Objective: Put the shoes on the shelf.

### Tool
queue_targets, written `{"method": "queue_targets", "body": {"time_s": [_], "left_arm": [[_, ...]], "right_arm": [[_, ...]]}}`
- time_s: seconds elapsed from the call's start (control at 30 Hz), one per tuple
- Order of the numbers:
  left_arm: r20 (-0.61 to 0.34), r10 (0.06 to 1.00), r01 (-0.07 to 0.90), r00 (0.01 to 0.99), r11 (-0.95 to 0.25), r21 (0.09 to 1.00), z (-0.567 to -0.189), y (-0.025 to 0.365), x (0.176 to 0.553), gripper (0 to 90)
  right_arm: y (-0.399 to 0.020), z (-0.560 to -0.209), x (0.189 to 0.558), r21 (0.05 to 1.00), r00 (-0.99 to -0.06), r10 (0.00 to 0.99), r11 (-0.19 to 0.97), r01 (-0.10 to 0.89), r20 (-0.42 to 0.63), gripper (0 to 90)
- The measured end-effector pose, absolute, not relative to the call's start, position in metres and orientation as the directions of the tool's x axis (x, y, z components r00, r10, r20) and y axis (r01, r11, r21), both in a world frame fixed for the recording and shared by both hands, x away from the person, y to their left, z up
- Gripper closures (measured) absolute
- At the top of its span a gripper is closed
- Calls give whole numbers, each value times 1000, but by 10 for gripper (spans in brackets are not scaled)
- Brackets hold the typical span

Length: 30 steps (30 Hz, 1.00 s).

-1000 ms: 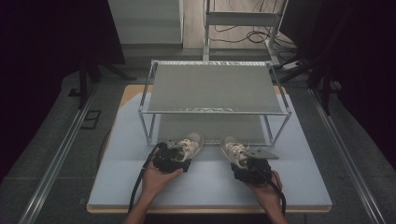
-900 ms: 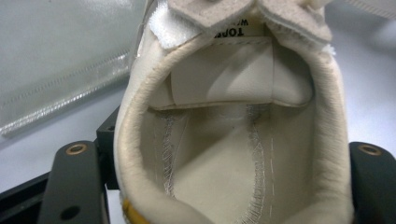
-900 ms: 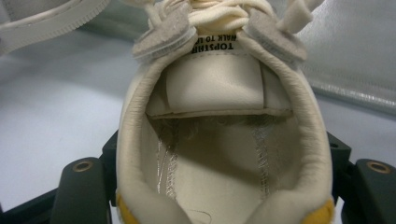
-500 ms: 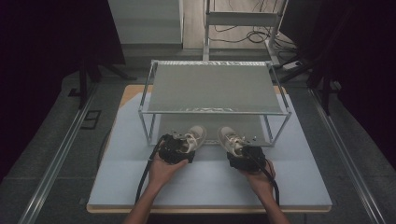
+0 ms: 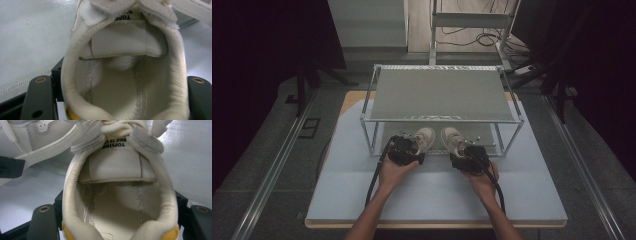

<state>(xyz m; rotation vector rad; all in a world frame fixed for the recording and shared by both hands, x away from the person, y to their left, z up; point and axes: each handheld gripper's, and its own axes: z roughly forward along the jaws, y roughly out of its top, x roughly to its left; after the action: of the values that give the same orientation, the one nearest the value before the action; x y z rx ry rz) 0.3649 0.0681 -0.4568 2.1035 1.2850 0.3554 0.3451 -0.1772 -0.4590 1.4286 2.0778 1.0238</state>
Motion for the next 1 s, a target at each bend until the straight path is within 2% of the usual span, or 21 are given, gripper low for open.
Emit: {"method": "queue_targets", "body": {"time_s": [0.57, 0.77, 0.93, 0.97, 1.0], "left_arm": [[-118, 889, 726, 443, -278, 629, -467, 62, 388, 295], [-136, 905, 744, 403, -237, 625, -469, 55, 392, 294], [-192, 926, 780, 325, -147, 608, -468, 44, 393, 293], [-182, 924, 777, 336, -162, 608, -468, 43, 395, 293], [-89, 865, 703, 493, -336, 627, -468, 52, 404, 292]], "right_arm": [[-166, -464, 370, 752, -350, 935, 196, 629, 49, 290], [-165, -469, 377, 751, -350, 936, 201, 629, 43, 290], [-162, -470, 382, 748, -336, 941, 189, 636, 48, 289], [-161, -470, 383, 748, -333, 942, 187, 637, 48, 288], [-160, -471, 384, 748, -333, 942, 189, 636, 45, 288]]}}
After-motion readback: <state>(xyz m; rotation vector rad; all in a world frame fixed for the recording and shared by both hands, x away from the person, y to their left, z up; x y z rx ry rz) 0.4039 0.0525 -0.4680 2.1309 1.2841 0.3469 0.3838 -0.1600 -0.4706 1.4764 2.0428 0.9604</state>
